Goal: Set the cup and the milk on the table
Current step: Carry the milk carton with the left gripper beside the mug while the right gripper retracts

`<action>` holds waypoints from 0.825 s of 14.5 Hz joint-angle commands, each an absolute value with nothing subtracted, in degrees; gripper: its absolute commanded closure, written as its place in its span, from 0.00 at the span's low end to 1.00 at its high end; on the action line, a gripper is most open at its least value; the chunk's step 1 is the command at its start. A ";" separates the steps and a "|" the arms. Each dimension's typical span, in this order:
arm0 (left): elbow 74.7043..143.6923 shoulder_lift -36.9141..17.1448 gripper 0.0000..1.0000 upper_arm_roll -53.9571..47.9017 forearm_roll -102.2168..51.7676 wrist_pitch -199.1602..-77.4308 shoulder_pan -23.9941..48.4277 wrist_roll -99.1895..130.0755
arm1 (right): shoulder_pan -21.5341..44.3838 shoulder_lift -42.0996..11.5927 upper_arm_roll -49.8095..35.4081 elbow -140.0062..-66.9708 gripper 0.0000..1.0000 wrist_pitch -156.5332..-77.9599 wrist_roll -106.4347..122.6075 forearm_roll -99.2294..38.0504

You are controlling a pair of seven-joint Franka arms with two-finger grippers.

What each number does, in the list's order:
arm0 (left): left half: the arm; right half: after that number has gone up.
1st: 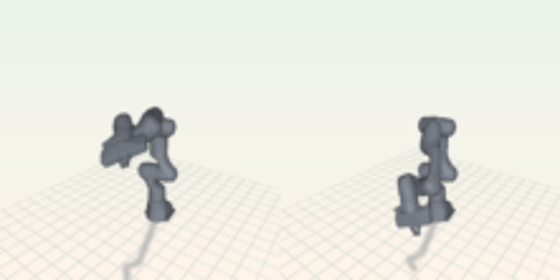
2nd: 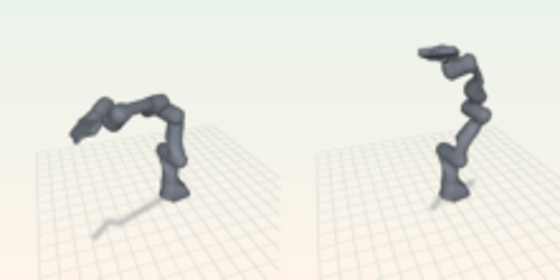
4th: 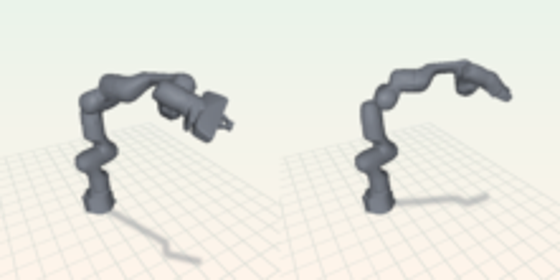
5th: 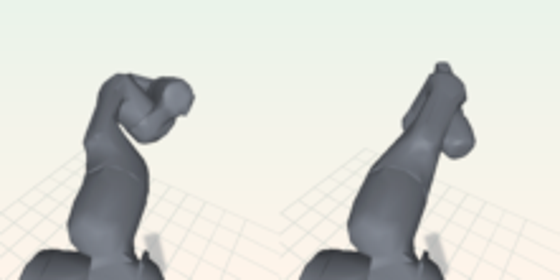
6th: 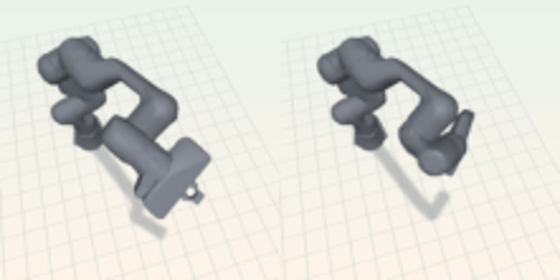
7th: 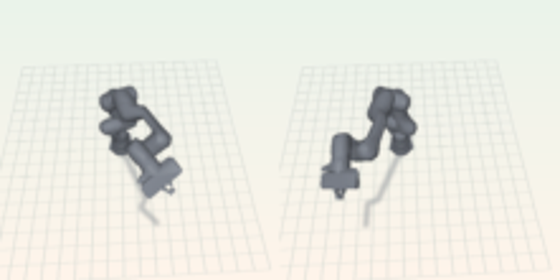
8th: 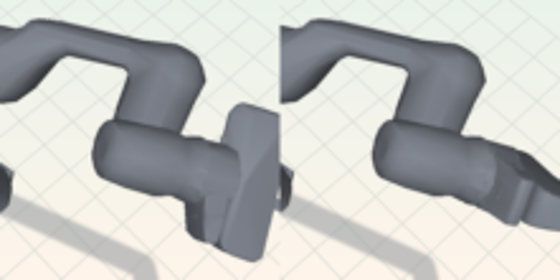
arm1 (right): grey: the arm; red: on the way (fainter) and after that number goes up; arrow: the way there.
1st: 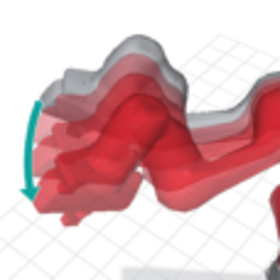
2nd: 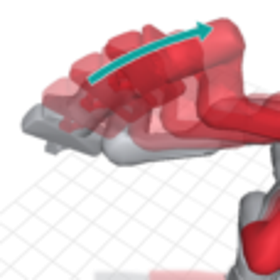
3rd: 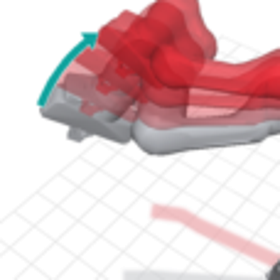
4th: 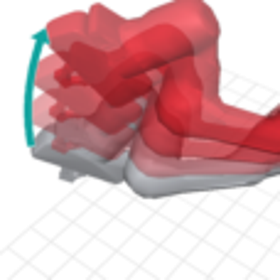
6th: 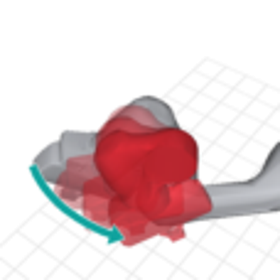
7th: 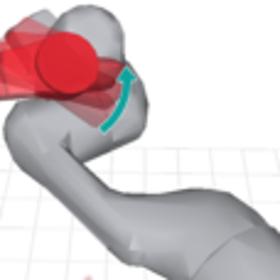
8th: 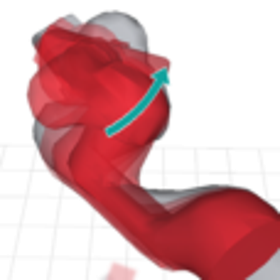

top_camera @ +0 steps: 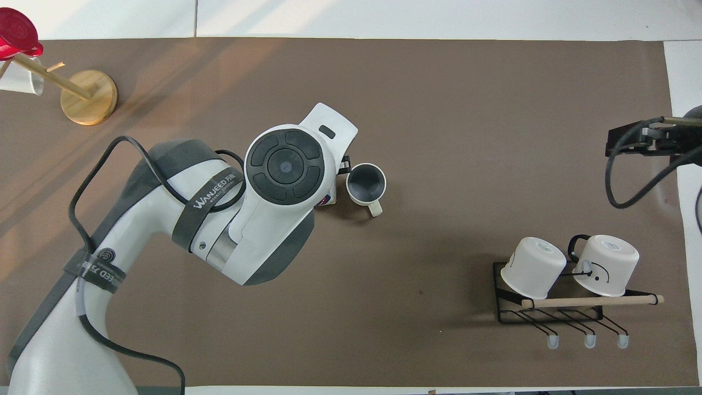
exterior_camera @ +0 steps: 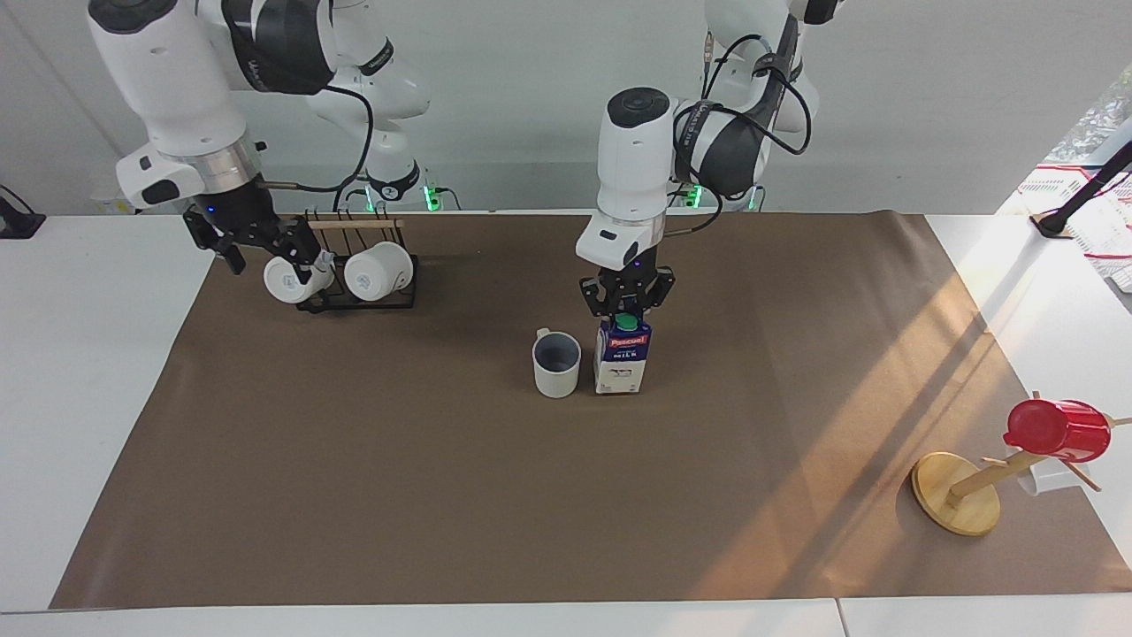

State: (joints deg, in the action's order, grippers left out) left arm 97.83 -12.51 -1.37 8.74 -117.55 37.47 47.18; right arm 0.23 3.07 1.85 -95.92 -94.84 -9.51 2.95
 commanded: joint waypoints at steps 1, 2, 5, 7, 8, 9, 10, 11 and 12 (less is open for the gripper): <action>97.73 -13.18 1.00 -0.53 10.55 -117.68 38.41 48.69 | -0.53 -0.33 1.05 -84.68 0.00 -83.97 -8.26 2.90; 97.73 -13.18 1.00 -0.53 10.55 -117.77 38.41 48.78 | -0.18 -0.96 0.97 -83.51 0.00 -83.50 -8.26 2.90; 98.87 -13.10 1.00 -0.53 10.55 -119.34 38.41 48.60 | -0.53 -0.97 0.97 -83.58 0.00 -83.15 -8.09 1.93; 99.49 -12.92 1.00 -0.53 10.55 -119.97 38.41 48.60 | -0.53 -0.97 0.97 -83.67 0.00 -83.23 -8.17 1.93; 99.58 -12.92 1.00 -0.53 10.55 -119.97 38.41 48.60 | -0.44 -0.97 0.88 -83.67 0.00 -83.32 -8.17 1.50; 99.58 -12.92 1.00 -0.53 10.55 -119.88 38.41 48.60 | -0.44 -0.97 0.97 -83.32 0.00 -82.89 -8.17 0.10; 99.58 -12.92 1.00 -0.53 10.55 -119.71 38.50 48.43 | -0.61 -0.97 0.97 -82.97 0.00 -82.10 -8.09 -0.09; 99.58 -12.92 1.00 -0.53 10.55 -119.97 38.41 48.43 | -0.70 -1.05 0.97 -82.71 0.00 -81.22 -8.00 0.09; 99.58 -12.92 1.00 -0.53 10.55 -119.97 38.41 48.43 | -0.62 -1.14 0.97 -82.71 0.00 -80.86 -7.30 0.26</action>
